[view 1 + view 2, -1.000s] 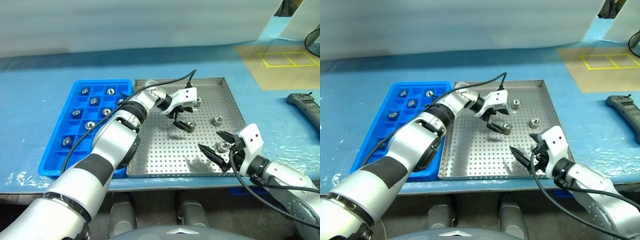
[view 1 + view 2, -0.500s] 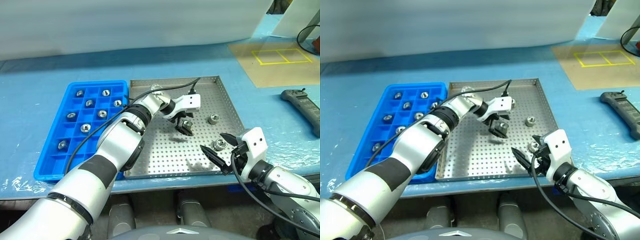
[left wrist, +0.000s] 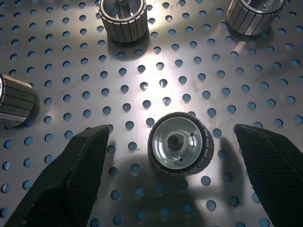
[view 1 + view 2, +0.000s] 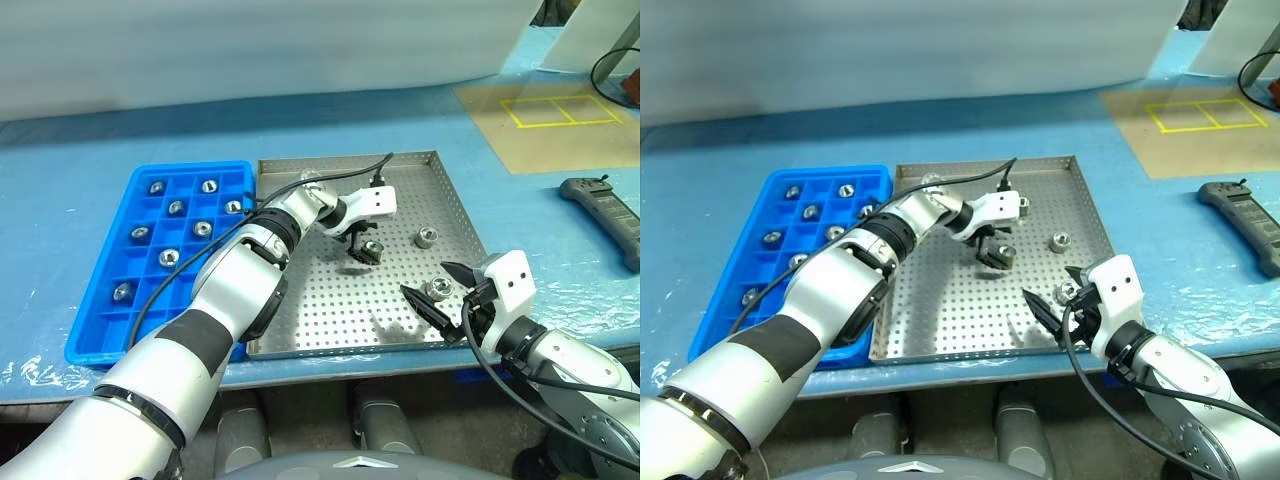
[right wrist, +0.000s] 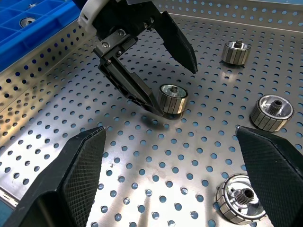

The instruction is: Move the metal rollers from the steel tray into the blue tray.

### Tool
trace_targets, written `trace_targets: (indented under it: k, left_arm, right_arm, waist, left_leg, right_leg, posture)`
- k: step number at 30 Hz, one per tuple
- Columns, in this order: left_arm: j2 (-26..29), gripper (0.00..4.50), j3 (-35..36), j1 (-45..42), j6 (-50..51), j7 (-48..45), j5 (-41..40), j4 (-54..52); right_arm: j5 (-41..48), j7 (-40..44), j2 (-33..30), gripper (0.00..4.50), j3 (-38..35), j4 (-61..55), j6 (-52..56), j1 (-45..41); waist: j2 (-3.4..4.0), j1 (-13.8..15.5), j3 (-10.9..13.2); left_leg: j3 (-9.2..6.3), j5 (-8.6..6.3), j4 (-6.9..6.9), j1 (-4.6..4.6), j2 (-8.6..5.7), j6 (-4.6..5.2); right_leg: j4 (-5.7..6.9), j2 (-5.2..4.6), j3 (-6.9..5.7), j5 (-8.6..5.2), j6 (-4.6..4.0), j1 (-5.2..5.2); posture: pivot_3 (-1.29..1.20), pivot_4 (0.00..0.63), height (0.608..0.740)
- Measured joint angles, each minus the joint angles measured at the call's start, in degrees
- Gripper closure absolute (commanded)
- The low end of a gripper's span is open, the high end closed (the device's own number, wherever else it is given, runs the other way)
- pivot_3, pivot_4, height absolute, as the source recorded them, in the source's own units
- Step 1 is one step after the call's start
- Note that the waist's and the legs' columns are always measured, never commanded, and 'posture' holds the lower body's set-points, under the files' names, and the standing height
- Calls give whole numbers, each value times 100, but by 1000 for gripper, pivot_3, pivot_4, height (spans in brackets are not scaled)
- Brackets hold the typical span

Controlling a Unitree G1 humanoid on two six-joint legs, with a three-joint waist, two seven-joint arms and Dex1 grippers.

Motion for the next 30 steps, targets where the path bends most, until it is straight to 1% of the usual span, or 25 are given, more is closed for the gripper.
trace_targets:
  k: [15, 19, 30]
  left_arm:
    - [-44, 14, 42, 160, 237, 22, 17, 28]
    - [-60, 14, 240, 159, 273, 7, -105, 28]
    - [-58, 14, 197, 160, 250, 118, 7, 28]
  right_arm:
    - [-2, -62, 0, 0, 37, 0, 0, -14]
    - [-14, -81, 0, 0, 109, 1, 0, -55]
    - [-16, -90, 0, 0, 115, 1, -2, -117]
  waist:
    - [0, -13, 0]
    - [0, -14, 0]
    - [1, -15, 0]
  left_leg:
    - [3, -3, 1, 0, 0, 4]
    - [4, -4, 1, 0, 0, 6]
    - [5, -5, 2, 0, 0, 8]
  right_leg:
    - [-3, -1, 0, 0, 0, 1]
    - [-5, -1, 0, 0, -1, 1]
    - [-5, -1, 1, 1, -1, 1]
  posture:
    - [-589, 150, 740]
    - [-589, 150, 740]
    - [-583, 150, 740]
